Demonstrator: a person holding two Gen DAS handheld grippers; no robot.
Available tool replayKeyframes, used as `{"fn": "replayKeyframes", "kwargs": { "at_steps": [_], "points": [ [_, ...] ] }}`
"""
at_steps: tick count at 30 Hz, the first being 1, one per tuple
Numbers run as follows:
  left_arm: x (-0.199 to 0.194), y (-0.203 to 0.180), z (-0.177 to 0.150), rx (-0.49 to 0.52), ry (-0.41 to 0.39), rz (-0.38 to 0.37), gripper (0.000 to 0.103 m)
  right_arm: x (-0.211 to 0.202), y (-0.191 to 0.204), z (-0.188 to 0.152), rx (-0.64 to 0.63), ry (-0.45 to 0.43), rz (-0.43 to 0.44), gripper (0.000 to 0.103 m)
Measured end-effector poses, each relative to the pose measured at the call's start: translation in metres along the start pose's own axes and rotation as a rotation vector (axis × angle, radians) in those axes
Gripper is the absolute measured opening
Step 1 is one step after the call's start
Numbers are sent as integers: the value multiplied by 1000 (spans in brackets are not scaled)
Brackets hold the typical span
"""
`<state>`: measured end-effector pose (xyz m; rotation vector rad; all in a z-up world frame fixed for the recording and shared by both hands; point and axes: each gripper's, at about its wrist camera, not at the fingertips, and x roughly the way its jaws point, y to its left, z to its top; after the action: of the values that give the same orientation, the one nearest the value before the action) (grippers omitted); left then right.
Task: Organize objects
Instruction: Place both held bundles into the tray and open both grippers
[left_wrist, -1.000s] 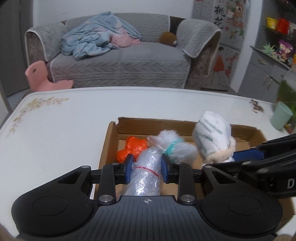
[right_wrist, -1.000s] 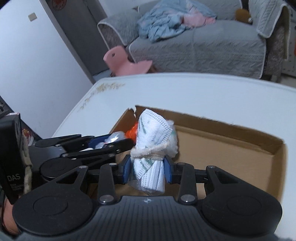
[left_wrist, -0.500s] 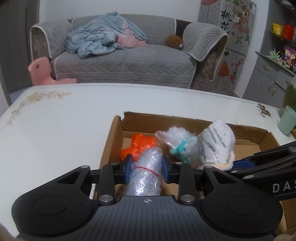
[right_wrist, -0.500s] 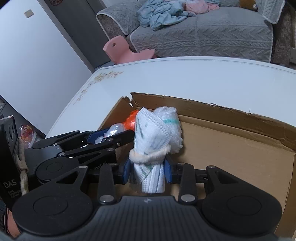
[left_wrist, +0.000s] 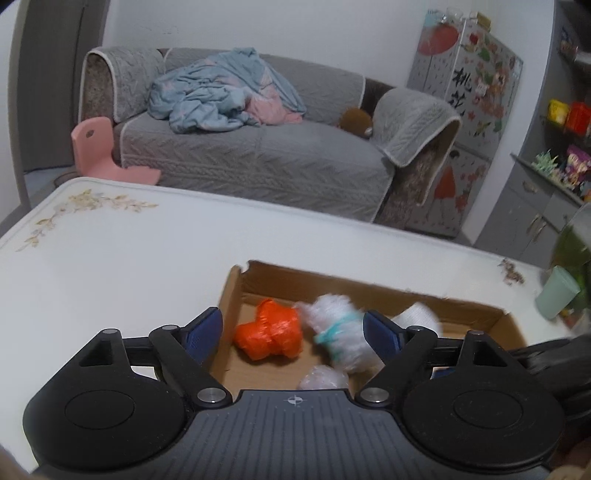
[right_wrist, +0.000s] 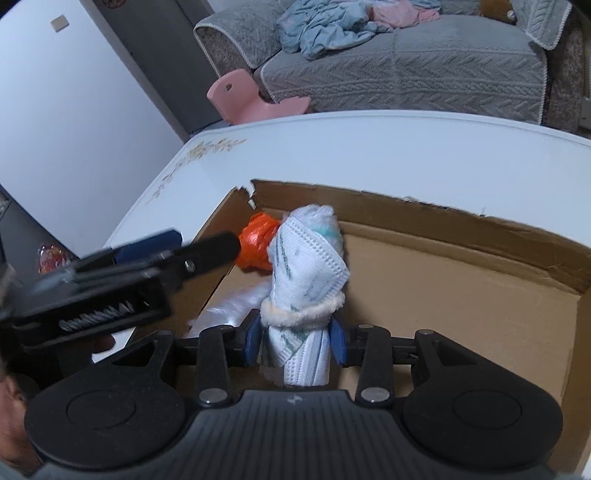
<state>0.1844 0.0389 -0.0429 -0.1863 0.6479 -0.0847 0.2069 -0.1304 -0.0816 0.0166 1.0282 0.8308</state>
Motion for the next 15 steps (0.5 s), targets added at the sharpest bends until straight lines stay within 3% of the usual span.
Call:
{"fn": "replayKeyframes", "kwargs": {
  "at_steps": [4, 6, 9, 15],
  "points": [
    [-5, -6, 3, 16, -8, -2, 87, 3, 7, 0, -22, 0, 6, 42],
    [-8, -6, 5, 11, -15, 2, 87, 3, 12, 1, -31, -3, 32, 56],
    [-10, -3, 8, 7, -17, 14, 88, 4, 18, 3, -44, -10, 42, 66],
    [-8, -2, 5, 26, 10, 32, 88, -2, 13, 4, -34, -21, 22, 75]
  ]
}}
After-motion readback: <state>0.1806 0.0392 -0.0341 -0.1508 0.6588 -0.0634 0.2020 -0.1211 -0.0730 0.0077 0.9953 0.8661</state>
